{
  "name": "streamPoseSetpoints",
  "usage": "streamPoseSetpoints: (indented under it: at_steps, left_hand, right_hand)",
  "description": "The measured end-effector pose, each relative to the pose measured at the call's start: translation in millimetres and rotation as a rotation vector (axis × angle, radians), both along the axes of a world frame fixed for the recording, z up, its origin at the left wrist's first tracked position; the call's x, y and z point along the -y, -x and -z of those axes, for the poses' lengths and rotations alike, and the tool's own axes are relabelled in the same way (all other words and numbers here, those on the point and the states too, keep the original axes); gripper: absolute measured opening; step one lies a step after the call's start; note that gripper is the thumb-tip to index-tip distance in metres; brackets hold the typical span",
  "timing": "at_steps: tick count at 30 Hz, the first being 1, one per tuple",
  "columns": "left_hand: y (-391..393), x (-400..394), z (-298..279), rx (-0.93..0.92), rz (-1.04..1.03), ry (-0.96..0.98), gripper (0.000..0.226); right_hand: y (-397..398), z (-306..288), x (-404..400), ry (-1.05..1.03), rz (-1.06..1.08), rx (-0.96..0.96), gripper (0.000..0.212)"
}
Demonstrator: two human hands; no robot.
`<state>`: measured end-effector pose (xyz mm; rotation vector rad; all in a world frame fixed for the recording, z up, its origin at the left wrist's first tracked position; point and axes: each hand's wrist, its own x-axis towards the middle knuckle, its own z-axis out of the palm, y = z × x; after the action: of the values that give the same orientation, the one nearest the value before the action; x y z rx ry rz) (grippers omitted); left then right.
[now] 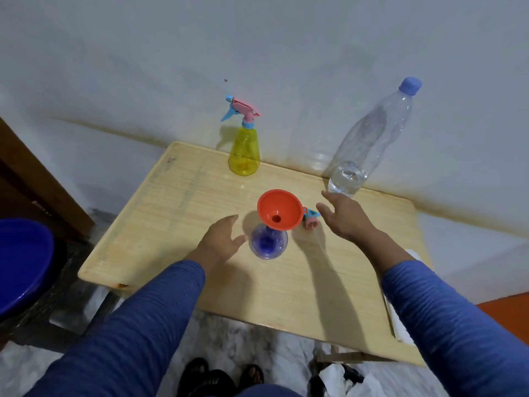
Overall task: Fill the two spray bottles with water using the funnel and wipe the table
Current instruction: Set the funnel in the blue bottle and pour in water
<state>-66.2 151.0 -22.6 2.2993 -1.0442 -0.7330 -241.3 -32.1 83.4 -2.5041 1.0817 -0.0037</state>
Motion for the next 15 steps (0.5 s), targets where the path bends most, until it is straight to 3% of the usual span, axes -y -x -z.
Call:
streamPoseSetpoints:
  at_steps: [3,6,10,15]
  left_hand:
    - [-32.8,12.0,-24.6,0.093,0.071,-0.275,0.068]
    - [-48.7,32.6,-65.9,0.250,0.182,-0.366,0.060]
    - [-47.4,68.4,-136.0,0.494,0.301,-0.326,0.052]
    - [-34.8,111.8,-209.8,0.651,0.416,-0.128,0.051]
  right_hand:
    - [-7.1,-14.0,3.0,0.039,-0.010,-0.206,0.052]
    - [-15.0,-32.1,-0.5,0.068,0.020,-0.288,0.052]
    - [-24.0,-65.3,-0.7,0.157,0.101,-0.266,0.048]
    - [-24.7,-121.8,9.3,0.244,0.238,-0.275,0.051]
